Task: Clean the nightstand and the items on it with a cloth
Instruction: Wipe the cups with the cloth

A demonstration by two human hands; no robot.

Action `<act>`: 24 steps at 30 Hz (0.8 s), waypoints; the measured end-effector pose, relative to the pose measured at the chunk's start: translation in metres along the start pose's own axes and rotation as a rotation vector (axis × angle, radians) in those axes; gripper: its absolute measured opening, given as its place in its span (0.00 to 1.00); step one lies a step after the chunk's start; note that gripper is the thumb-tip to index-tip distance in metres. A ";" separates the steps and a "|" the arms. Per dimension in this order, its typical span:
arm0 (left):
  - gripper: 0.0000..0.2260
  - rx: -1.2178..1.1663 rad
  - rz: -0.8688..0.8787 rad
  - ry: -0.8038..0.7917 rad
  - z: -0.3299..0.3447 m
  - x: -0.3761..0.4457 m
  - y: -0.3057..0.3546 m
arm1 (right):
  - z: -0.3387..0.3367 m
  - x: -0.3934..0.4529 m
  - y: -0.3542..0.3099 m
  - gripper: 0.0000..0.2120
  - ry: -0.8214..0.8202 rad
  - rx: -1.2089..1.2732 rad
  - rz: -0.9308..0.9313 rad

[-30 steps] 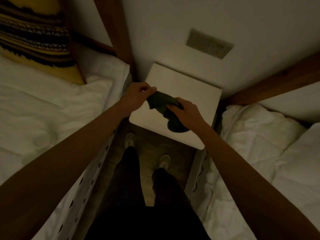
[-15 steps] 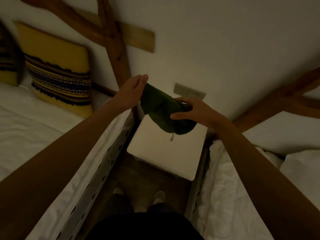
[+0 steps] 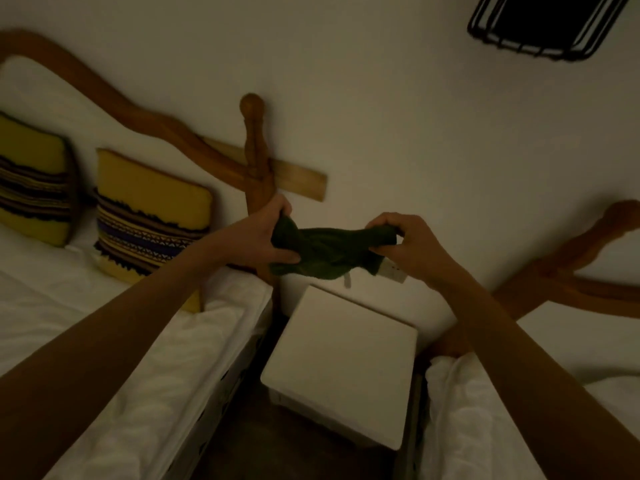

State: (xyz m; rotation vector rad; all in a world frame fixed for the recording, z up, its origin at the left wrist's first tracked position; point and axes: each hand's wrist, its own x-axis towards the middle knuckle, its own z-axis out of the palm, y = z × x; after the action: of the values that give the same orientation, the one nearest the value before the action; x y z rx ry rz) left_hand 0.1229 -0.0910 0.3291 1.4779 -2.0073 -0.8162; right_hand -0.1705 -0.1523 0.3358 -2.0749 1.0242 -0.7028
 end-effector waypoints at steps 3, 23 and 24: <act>0.22 0.095 0.079 0.028 -0.002 -0.008 -0.006 | 0.008 0.002 -0.014 0.15 0.109 -0.048 0.002; 0.11 -0.293 -0.121 0.216 -0.023 -0.029 -0.004 | 0.047 0.013 -0.046 0.14 -0.670 -1.024 0.665; 0.09 -0.310 -0.121 0.236 -0.025 -0.028 -0.006 | 0.043 0.002 -0.035 0.14 -0.447 -0.764 0.415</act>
State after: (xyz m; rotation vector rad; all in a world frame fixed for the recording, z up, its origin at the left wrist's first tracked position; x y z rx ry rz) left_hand 0.1519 -0.0696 0.3409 1.4493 -1.5540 -0.9088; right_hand -0.1233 -0.1234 0.3373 -2.3401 1.5268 0.4241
